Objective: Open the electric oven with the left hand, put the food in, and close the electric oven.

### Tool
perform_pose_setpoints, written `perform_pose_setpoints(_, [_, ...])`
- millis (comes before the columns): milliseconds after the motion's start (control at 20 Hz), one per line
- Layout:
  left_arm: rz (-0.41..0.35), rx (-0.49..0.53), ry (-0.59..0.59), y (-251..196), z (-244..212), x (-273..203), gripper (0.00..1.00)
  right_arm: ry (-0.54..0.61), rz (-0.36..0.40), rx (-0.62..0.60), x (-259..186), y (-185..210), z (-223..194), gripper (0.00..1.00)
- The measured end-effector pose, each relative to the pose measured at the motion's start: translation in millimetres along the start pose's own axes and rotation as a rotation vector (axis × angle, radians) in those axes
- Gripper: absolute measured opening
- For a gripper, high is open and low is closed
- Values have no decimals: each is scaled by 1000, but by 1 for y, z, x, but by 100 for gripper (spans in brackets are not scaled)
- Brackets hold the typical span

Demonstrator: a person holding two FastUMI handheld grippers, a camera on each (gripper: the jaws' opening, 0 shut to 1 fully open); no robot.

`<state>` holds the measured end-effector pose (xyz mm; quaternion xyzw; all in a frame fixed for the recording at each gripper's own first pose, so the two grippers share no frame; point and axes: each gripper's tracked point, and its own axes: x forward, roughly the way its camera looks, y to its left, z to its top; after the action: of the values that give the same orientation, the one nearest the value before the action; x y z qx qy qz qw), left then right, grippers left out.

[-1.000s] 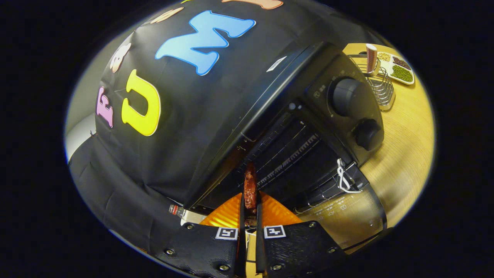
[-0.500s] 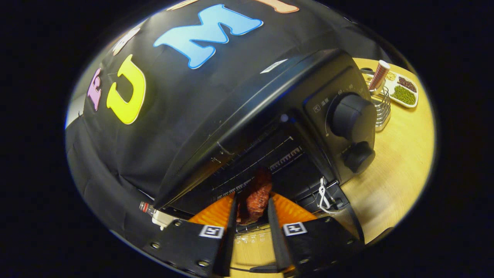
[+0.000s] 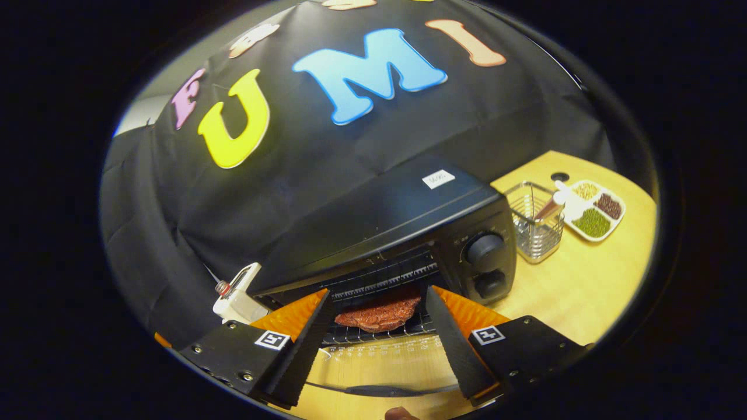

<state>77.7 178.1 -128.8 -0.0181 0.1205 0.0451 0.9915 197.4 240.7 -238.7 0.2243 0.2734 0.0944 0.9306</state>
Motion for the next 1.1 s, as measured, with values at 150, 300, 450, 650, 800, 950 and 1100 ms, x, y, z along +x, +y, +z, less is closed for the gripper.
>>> perform_pose_setpoints(150, [-38,-6,21,-23,-14,-1,98,-40,18,-96,-37,2,9,98])
perform_pose_setpoints(300, [-79,2,44,-48,-26,-1,98,-95,25,-159,-73,3,23,98])
perform_pose_setpoints(450, [-107,10,79,-72,-46,0,98,-183,19,-195,-110,-2,37,98])
perform_pose_setpoints(650, [-158,11,153,-107,-82,0,98,-252,-39,-255,-151,-22,53,98])
perform_pose_setpoints(800, [-206,13,227,-135,-112,4,98,-272,-86,-296,-176,-42,60,97])
perform_pose_setpoints(950, [-255,16,331,-163,-153,10,100,-262,-129,-323,-197,-62,54,98])
perform_pose_setpoints(1100, [-294,13,402,-188,-182,19,98,-246,-183,-344,-215,-83,48,98])
